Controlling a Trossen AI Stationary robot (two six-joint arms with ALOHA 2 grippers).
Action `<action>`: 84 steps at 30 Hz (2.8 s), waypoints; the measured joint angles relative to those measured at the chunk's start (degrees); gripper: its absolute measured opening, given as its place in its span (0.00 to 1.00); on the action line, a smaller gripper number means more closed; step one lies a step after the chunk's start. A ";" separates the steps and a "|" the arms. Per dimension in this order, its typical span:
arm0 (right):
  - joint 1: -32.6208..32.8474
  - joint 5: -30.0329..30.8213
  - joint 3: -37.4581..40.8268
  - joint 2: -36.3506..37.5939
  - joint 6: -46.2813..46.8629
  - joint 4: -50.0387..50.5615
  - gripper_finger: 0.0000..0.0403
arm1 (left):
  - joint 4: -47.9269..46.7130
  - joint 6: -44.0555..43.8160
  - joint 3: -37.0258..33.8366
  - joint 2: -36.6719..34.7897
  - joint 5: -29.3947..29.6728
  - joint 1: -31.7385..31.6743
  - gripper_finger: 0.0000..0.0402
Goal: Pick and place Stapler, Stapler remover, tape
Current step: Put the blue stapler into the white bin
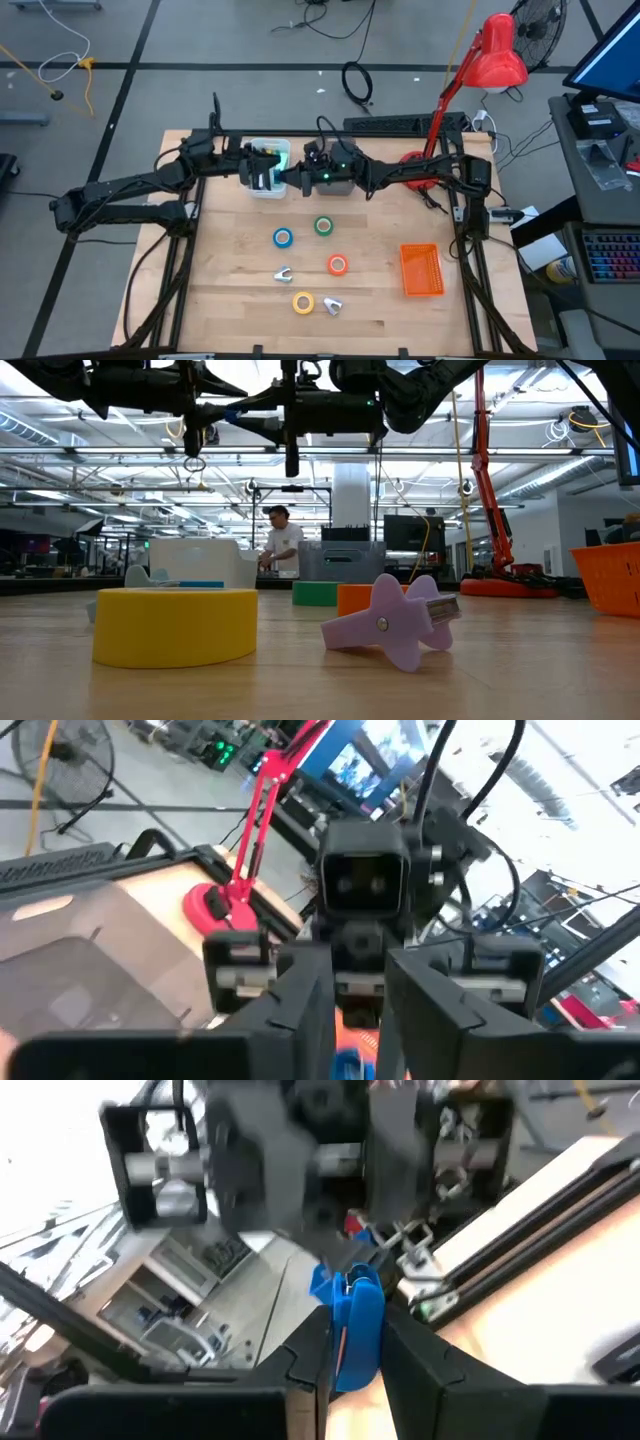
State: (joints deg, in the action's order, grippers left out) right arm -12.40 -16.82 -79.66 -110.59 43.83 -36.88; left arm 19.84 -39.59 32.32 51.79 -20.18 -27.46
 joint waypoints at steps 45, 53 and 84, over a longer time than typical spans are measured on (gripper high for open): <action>-1.01 1.81 0.07 0.07 -1.45 -1.63 0.15 | 1.72 -2.48 0.02 5.16 -10.70 -4.44 0.29; -1.01 1.53 0.07 0.09 -1.20 -2.12 0.15 | 3.90 -1.79 0.02 5.16 -11.66 -4.44 0.12; -5.25 -4.77 0.00 0.11 -4.64 6.68 0.34 | -6.43 5.80 0.02 5.05 -13.59 -16.92 0.12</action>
State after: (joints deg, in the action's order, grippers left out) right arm -17.65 -21.59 -79.66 -110.48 39.19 -30.20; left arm 13.41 -33.79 32.34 56.84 -33.76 -44.39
